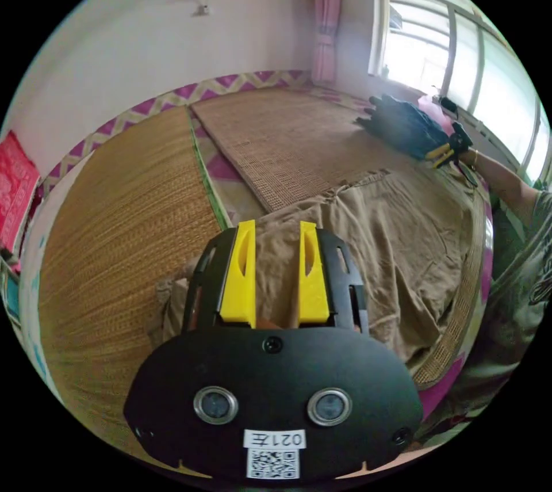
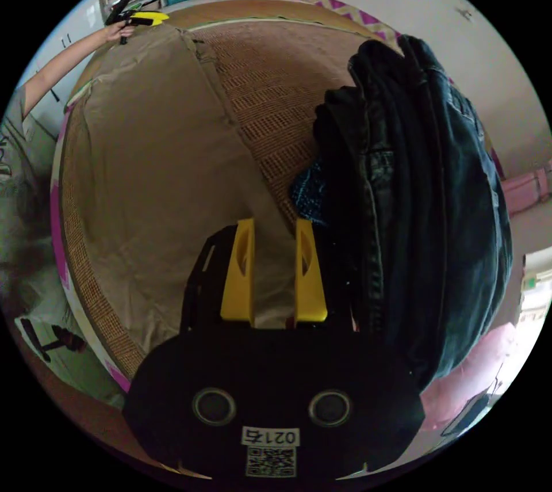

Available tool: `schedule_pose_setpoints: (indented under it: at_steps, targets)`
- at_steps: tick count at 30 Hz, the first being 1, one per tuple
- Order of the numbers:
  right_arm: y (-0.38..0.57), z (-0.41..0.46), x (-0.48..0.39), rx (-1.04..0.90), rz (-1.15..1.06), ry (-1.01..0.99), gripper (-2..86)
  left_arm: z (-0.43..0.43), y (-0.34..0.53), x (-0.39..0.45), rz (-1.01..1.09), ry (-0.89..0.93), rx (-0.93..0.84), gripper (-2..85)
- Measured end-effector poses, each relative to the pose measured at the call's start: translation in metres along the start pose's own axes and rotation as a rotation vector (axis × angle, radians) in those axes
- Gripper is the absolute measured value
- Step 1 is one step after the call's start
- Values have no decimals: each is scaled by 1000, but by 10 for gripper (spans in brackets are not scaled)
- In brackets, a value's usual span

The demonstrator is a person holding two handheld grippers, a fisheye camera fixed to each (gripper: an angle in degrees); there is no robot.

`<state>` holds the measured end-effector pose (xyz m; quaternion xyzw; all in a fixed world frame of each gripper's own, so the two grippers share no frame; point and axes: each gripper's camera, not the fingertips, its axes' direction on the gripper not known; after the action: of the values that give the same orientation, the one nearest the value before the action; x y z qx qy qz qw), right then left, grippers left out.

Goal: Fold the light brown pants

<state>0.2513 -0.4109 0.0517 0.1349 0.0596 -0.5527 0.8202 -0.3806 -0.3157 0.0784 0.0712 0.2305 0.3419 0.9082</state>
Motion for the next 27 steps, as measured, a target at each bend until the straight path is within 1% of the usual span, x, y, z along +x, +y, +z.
schedule_pose_setpoints:
  at_steps: [3, 5, 7, 9, 10, 11, 12, 14, 16, 17, 18, 21, 23, 25, 27]
  targets:
    - [-11, 6, 5, -5, -15, -70, 72, 23, -17, 6, 32, 32, -60, 128]
    - [-15, 4, 1, 4, -18, -37, 41, 33, -23, 8, 35, 60, -78, 128]
    - [-15, -8, -2, 57, -14, -32, 9, 39, -29, 10, 34, 70, -73, 123]
    - [-10, -25, -6, 138, 5, -33, -3, 41, -36, 12, 27, 85, -37, 96]
    - [-8, -27, -7, 144, 6, -32, -5, 42, -38, 12, 27, 94, -26, 86]
    - [-7, -30, -10, 144, 8, -29, -6, 43, -42, 14, 29, 102, -8, 45]
    - [-6, -33, -13, 151, 12, -34, -7, 46, -46, 17, 36, 93, -13, 18]
    - [-5, -36, -16, 165, 26, -41, -5, 54, -52, 21, 58, 88, -41, 4]
    - [-6, -37, -18, 166, 31, -35, 3, 58, -55, 21, 57, 98, -53, 4]
    - [-8, -36, -19, 158, 37, -24, 22, 59, -57, 19, 37, 122, -54, 9]
    - [-11, -34, -17, 141, 41, -31, 46, 60, -59, 15, 24, 154, -53, 42]
    - [-20, -25, -10, 78, 38, -40, 84, 64, -61, 10, 21, 249, -93, 103]
    - [-27, -21, -4, 49, 31, -48, 81, 71, -63, 13, 44, 255, -146, 108]
    - [-34, -15, 3, 21, 25, -71, 77, 77, -65, 18, 73, 246, -188, 96]
    - [-40, -6, 7, -27, 14, -104, 66, 78, -65, 26, 123, 233, -202, 46]
